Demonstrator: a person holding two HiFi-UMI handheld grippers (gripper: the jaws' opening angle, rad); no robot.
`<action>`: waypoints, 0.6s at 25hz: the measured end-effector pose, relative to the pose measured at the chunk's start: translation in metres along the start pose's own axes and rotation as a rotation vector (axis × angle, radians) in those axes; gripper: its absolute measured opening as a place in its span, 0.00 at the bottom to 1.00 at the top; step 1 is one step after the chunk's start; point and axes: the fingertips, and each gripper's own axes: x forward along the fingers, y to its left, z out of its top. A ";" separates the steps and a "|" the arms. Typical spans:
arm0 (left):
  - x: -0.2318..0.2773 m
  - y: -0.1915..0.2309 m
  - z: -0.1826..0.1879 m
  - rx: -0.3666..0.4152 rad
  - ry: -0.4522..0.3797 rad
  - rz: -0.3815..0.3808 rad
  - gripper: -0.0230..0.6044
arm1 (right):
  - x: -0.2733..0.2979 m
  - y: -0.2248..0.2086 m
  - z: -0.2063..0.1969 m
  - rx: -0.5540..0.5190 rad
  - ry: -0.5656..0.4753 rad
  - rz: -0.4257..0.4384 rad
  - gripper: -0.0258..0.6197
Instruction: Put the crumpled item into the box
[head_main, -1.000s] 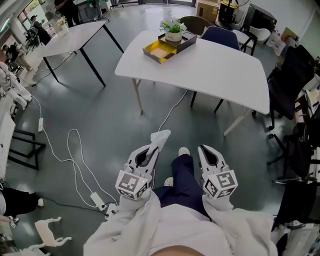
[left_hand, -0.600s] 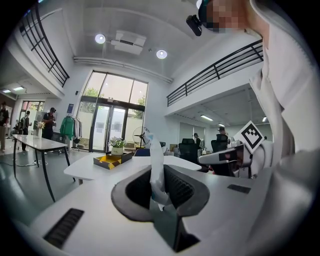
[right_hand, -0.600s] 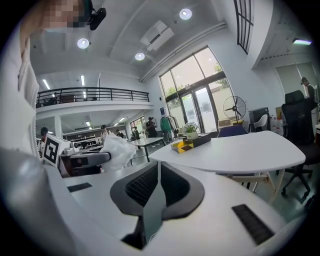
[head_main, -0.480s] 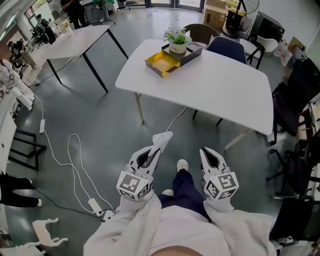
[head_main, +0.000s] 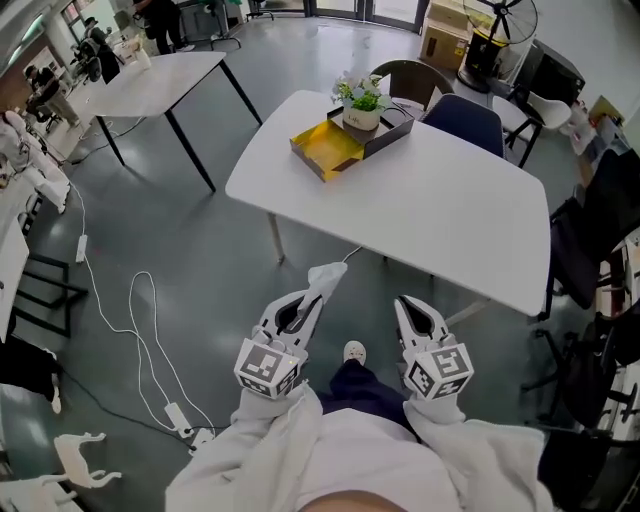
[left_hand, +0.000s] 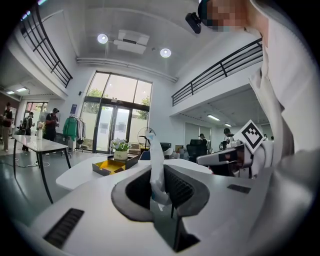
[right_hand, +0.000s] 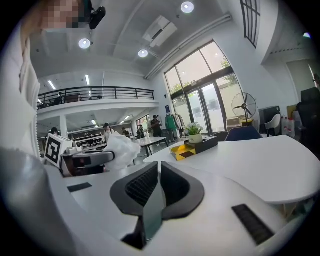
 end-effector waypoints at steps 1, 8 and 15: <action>0.006 0.004 0.001 -0.003 -0.001 0.010 0.12 | 0.006 -0.005 0.003 -0.002 0.001 0.008 0.10; 0.039 0.026 0.007 -0.003 -0.007 0.061 0.12 | 0.037 -0.036 0.019 -0.009 -0.004 0.043 0.10; 0.068 0.031 0.000 -0.007 -0.002 0.078 0.12 | 0.055 -0.061 0.021 -0.008 -0.003 0.071 0.10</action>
